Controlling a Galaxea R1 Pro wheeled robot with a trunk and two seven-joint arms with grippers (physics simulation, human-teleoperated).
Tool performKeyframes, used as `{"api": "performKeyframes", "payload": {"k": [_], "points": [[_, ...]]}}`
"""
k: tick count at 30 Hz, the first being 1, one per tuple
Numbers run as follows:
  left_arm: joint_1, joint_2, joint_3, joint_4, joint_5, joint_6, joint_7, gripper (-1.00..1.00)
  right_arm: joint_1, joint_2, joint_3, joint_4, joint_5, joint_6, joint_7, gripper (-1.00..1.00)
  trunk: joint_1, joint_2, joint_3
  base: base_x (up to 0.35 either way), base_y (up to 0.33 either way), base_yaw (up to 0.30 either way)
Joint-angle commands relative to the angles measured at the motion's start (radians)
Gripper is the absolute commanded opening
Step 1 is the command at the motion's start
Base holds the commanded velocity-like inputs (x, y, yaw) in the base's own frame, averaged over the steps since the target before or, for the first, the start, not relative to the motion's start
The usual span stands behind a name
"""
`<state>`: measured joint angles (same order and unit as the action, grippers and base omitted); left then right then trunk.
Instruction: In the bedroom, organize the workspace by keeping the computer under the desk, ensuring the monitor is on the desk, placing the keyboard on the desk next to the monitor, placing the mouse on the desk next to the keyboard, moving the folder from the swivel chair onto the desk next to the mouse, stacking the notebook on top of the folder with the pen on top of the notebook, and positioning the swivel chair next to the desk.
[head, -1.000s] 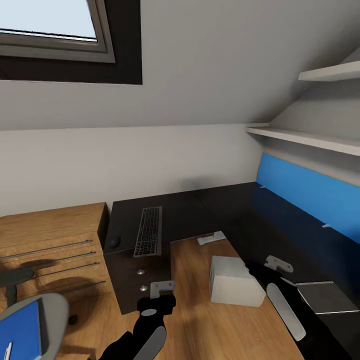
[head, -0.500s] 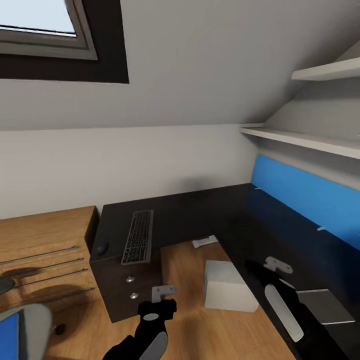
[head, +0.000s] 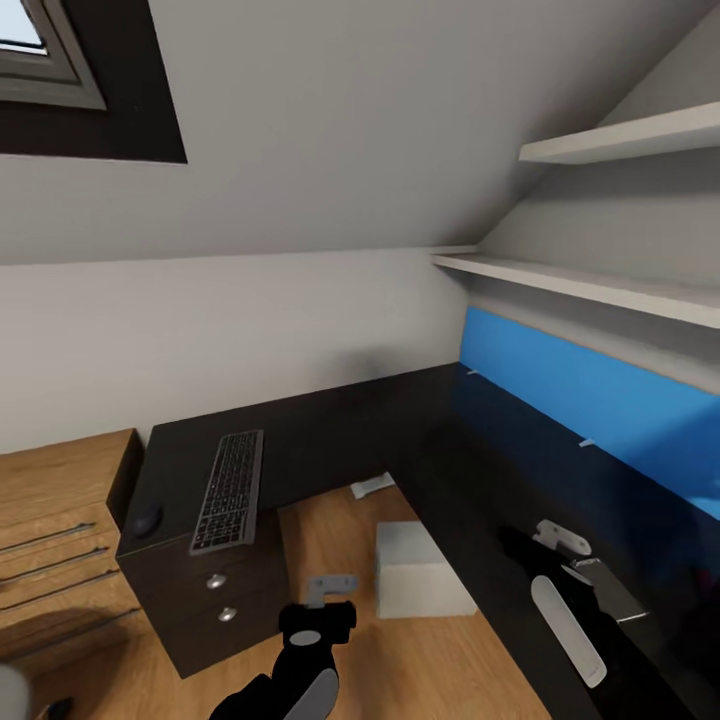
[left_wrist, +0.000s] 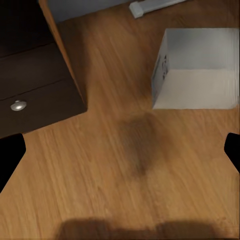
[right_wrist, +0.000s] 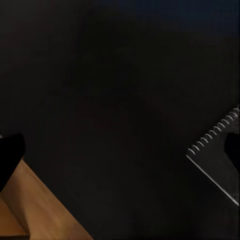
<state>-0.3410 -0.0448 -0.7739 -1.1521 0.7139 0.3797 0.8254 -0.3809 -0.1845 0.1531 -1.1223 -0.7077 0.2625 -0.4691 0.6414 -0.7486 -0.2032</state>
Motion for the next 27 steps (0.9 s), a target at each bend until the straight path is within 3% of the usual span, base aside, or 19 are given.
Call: {"api": "performKeyframes", "payload": {"k": [1,10,13,15,16,19,20,27], "points": [[-0.001,0.001,-0.001,-0.002,0.005,0.004,0.007,1.0,-0.001,-0.002,0.003,0.005,-0.006,0.002,-0.008,1.0,0.0,-0.001,-0.002,0.004,-0.003,-0.274],[-0.001,0.004,-0.001,-0.01,0.007,0.004,0.006,1.0,-0.003,-0.006,0.0,0.078,-0.002,-0.055,-0.007,1.0,0.0,-0.001,-0.002,0.001,-0.001,-0.275],[-0.001,0.017,-0.001,-0.04,0.007,0.0,0.006,1.0,-0.004,-0.006,0.001,0.131,0.034,-0.098,-0.005,1.0,0.0,-0.001,-0.002,0.0,0.0,-0.142],[0.002,0.037,-0.001,-0.088,0.007,-0.005,0.006,1.0,-0.004,-0.004,0.004,0.155,0.085,-0.137,-0.004,1.0,0.0,-0.001,-0.002,0.0,0.0,-0.064],[0.027,0.071,-0.002,-0.191,0.009,-0.009,0.007,1.0,-0.004,-0.002,0.008,0.195,0.186,-0.228,-0.004,1.0,0.0,-0.001,-0.002,0.0,0.0,-0.019],[0.054,0.083,-0.002,-0.247,0.011,-0.011,0.007,1.0,-0.004,0.0,0.009,0.232,0.243,-0.292,-0.003,1.0,0.0,-0.001,-0.002,0.0,0.0,-0.011],[0.07,0.089,-0.007,-0.277,0.011,-0.011,0.008,1.0,-0.006,-0.001,0.008,0.287,0.273,-0.331,0.029,1.0,0.0,-0.001,-0.002,0.0,0.0,-0.003],[0.079,0.092,-0.039,-0.289,0.013,-0.012,0.012,1.0,-0.015,-0.001,0.003,0.382,0.283,-0.347,0.109,1.0,0.0,-0.001,-0.002,0.084,0.0,-0.001]]}}
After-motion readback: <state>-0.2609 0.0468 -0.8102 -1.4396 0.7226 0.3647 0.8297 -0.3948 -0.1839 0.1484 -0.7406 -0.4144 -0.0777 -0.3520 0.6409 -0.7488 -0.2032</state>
